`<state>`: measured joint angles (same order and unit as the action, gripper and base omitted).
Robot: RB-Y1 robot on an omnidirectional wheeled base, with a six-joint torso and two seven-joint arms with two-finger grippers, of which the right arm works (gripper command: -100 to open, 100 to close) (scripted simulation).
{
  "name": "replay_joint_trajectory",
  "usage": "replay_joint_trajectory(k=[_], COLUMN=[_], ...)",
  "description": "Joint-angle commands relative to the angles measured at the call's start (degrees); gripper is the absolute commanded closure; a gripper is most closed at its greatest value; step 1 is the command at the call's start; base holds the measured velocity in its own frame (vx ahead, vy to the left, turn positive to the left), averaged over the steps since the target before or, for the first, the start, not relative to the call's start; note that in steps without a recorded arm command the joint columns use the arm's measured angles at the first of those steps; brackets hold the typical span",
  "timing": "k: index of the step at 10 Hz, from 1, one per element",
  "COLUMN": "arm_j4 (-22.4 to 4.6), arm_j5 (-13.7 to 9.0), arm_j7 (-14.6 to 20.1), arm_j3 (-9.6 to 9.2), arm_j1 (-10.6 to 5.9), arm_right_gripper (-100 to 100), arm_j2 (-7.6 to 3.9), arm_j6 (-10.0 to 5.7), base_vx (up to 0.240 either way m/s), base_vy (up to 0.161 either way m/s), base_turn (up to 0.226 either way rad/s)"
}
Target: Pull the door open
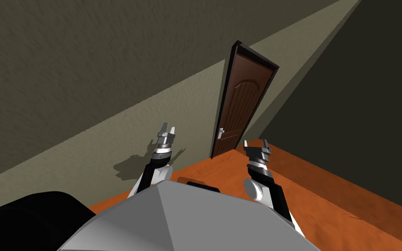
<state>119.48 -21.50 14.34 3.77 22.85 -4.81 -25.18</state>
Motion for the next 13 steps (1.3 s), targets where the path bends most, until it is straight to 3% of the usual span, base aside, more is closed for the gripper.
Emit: replay_joint_trajectory(k=[1,2,13], arm_j4=[-1.4,-2.9,-12.6], arm_j5=[-1.6,-3.5,-16.3], arm_j7=[0.6,1.2,5.0], arm_j3=[0.19,0.49,2.51], arm_j1=[-0.36,-0.89,-4.42], arm_right_gripper=[-100,-100,-100], arm_j2=[-0.23,-0.43,-1.51], arm_j6=[-0.59,-0.92,-3.07], base_vx=[0.05,0.029,-0.003], base_vy=[-0.132,-0.144,-0.14], base_turn=[0.209,0.345,0.253])
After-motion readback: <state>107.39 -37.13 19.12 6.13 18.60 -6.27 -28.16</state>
